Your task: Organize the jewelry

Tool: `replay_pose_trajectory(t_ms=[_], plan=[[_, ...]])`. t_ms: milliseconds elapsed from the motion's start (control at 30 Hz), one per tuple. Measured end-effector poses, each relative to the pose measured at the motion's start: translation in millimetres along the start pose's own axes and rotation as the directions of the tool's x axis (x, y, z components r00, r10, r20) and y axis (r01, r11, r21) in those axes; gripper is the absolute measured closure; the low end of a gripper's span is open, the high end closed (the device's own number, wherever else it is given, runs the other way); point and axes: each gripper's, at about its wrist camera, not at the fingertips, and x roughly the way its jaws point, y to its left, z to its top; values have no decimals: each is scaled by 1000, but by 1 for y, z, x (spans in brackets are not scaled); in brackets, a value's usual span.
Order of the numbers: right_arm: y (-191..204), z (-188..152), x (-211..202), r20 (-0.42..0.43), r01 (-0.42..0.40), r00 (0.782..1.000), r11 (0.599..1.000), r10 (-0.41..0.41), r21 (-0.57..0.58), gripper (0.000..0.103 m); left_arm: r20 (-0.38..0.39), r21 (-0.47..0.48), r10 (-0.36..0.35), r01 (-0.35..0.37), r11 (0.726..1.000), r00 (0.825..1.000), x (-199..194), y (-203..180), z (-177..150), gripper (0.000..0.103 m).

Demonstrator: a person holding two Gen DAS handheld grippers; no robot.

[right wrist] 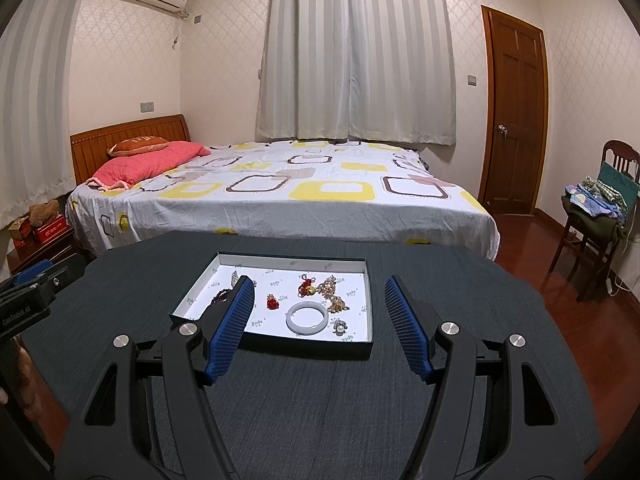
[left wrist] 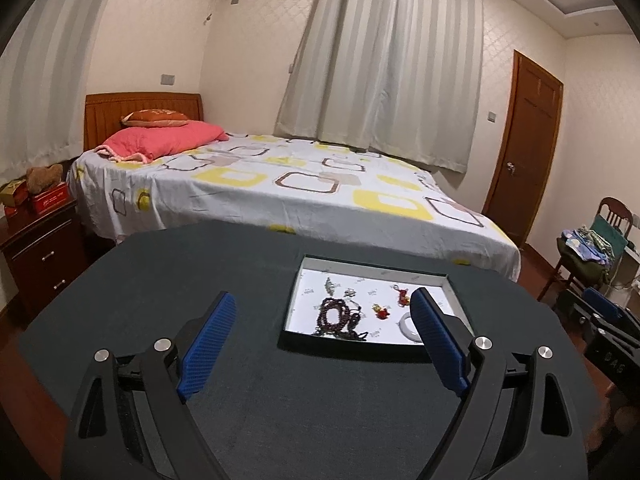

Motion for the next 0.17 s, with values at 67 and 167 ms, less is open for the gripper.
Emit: replay_pose_trajectory(t_ms=[67,167], plan=[[-1,-3,3,-8,-2,1000,1000,2,4,37,-25,-9,0,0,1000,1000,6,3,-2,17],[-2,-9,10,-24,0,1000,1000,0,13,33,-61,-33,10,-12,999,998,19,13,-5,17]])
